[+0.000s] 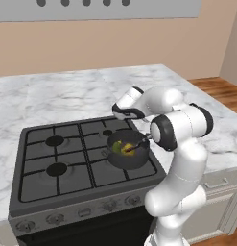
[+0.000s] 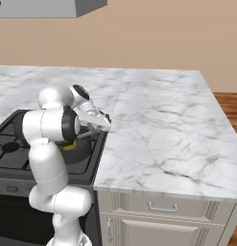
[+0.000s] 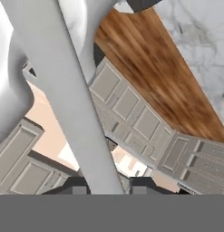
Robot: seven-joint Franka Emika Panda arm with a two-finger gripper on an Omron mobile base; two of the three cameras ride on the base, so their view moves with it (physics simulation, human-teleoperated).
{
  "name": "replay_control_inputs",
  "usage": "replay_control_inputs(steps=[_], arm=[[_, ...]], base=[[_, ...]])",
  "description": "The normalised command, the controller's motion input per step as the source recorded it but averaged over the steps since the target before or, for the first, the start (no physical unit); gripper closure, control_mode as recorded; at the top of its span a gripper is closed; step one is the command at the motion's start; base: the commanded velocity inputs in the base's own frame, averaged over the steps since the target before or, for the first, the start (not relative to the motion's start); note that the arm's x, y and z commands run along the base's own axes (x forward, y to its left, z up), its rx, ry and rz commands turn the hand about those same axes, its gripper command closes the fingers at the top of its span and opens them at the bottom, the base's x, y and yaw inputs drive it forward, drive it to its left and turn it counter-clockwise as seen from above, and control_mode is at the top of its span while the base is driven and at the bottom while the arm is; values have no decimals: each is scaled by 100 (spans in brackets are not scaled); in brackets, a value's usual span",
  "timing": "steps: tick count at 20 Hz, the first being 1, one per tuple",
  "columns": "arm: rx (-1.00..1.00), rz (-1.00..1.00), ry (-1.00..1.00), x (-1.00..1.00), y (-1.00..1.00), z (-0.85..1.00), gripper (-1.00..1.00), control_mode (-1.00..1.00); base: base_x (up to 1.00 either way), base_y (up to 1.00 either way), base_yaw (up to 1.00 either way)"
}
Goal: Put the squash and cucumber in the pot. Retrieve the spatula and lightly stir the vegetables in the pot.
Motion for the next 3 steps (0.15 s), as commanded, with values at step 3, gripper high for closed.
replay_control_inputs(steps=[3], arm=[[-5, -1, 0, 19, 0, -11, 100, -100]], base=[[0, 0, 0]])
